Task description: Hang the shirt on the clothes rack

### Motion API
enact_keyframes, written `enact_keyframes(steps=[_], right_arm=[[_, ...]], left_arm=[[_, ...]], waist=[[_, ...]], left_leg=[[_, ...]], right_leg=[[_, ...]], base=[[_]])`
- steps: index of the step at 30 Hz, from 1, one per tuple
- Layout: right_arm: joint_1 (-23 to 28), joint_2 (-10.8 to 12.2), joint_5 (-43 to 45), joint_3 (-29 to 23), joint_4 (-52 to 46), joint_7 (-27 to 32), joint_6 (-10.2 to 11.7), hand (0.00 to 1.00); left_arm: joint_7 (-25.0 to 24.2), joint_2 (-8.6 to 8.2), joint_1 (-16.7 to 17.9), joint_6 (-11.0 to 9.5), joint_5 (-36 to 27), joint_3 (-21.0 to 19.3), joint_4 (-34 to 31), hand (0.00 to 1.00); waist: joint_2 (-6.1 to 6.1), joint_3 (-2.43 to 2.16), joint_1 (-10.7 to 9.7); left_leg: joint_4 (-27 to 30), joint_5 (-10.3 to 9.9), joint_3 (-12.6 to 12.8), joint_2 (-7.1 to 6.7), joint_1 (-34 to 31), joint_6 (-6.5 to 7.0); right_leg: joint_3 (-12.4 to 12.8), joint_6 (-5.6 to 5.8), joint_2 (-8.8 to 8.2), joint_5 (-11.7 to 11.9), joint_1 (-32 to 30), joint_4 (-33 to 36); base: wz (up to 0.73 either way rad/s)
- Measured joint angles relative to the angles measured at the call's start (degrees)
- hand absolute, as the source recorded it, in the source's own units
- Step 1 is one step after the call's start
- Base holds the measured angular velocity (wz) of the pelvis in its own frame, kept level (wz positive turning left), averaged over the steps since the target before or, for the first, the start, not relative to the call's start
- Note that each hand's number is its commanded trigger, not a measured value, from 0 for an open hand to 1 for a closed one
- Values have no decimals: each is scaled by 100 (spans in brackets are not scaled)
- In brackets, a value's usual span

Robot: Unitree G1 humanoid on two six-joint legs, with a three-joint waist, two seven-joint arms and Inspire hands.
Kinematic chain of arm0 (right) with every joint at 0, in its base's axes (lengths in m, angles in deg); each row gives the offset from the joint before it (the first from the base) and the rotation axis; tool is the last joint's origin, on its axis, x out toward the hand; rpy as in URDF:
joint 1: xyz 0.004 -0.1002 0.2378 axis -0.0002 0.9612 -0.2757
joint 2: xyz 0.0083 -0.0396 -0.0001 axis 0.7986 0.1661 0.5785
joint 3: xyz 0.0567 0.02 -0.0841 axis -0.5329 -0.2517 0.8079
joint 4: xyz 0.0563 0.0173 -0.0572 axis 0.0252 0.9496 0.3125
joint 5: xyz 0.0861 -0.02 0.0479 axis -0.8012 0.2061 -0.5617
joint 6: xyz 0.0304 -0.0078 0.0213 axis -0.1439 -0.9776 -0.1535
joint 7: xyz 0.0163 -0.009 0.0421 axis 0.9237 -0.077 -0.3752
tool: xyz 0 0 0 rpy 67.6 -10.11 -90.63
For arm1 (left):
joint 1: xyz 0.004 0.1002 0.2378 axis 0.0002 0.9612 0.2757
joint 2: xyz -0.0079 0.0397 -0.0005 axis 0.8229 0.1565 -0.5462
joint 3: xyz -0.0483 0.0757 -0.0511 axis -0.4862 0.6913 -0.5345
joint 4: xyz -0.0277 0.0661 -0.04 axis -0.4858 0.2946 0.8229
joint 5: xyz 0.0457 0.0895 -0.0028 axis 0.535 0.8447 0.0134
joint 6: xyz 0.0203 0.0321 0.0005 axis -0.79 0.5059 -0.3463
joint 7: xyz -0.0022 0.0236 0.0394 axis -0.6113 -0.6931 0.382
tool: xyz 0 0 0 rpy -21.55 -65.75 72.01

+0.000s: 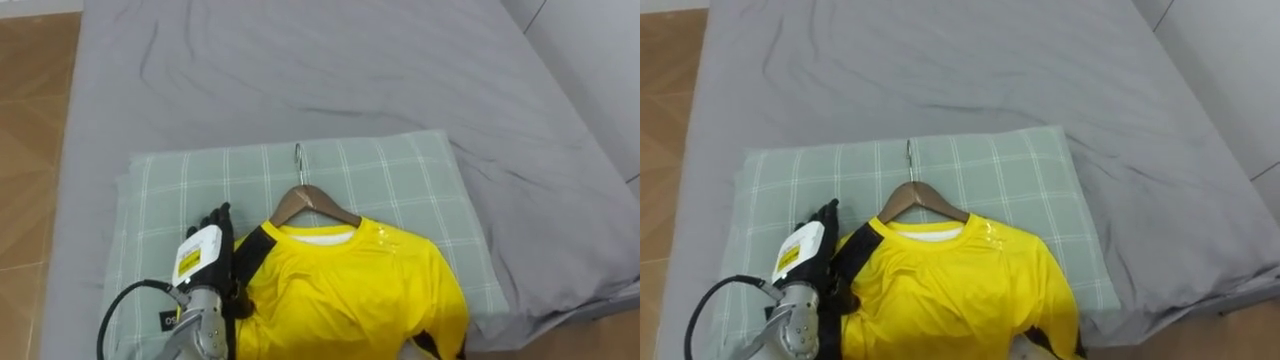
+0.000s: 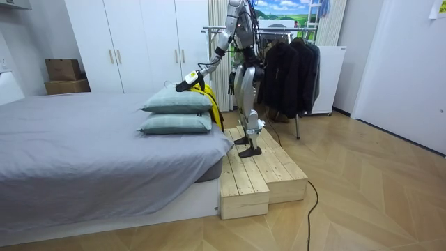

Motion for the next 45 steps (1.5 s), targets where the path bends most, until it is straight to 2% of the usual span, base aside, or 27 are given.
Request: enact_keyframes(steps=[1, 2, 3, 5, 7, 9, 16, 24, 33, 45], right_arm=[[-9, -2, -10, 40, 4, 0, 0, 0], [-23, 0, -10, 41, 8, -2, -1, 0], [-37, 0, -11, 41, 19, -3, -4, 0], [-50, 9, -10, 41, 17, -5, -1, 0], [-51, 14, -8, 38, 17, -5, -1, 0], [-56, 24, -8, 38, 17, -5, -3, 0], [-64, 48, -5, 30, 18, -2, -15, 0], [-104, 62, -9, 40, 20, 98, -128, 0], [-100, 94, 15, 37, 23, 211, -130, 0], [-87, 99, 14, 36, 32, 204, -134, 0]], left_arm=[[19, 1, -5, -1, 5, 2, 16, 15], [29, 3, -6, -1, 10, 3, 16, 22], [35, 8, -6, -1, 13, 2, 16, 49], [92, 21, -5, 0, 14, 1, 21, 61], [207, 28, -5, -1, 16, -4, 21, 91], [382, 69, -8, -17, 18, -4, 19, 100], [534, 111, -82, -29, 81, -28, 20, 100], [715, 102, -82, -24, 140, 14, 99, 100], [725, 93, -80, 5, 493, 22, 120, 100], [724, 79, -63, 85, 513, 25, 120, 100]], waist=[[0, 0, -17], [0, 0, -28], [1, 1, -38], [2, 2, -62], [-1, 4, -69], [-6, 7, -92], [-33, 24, -109], [-21, 40, -118], [-20, 40, -88], [-11, 34, -83]], left_leg=[[5, 2, 0, 1, -5, 0], [21, 2, -1, 3, -15, 0], [25, 2, -1, 3, -17, 0], [39, 2, -3, 3, -19, 0], [53, 2, -3, 3, -16, 1], [71, 2, -1, 3, -18, 1], [112, 6, 3, 7, -24, 7], [166, 7, 18, 16, -105, 9], [158, 7, 50, 35, -85, 9], [114, 9, 82, 37, 22, 7]], right_leg=[[-4, -1, 1, 0, -1, 3], [-4, -1, 2, 0, -5, 12], [-5, -1, 1, 0, -7, 19], [-9, 0, 0, 0, -8, 41], [-8, 0, -2, 0, -11, 64], [-5, 0, -4, 0, -11, 76], [1, 0, -2, 0, -23, 130], [22, 0, 1, 0, -112, 171], [27, -8, 8, 5, -109, 171], [41, -16, 7, 10, -32, 172]], base=[[0], [0], [0], [0], [0], [0], [0], [0], [0], [0]])
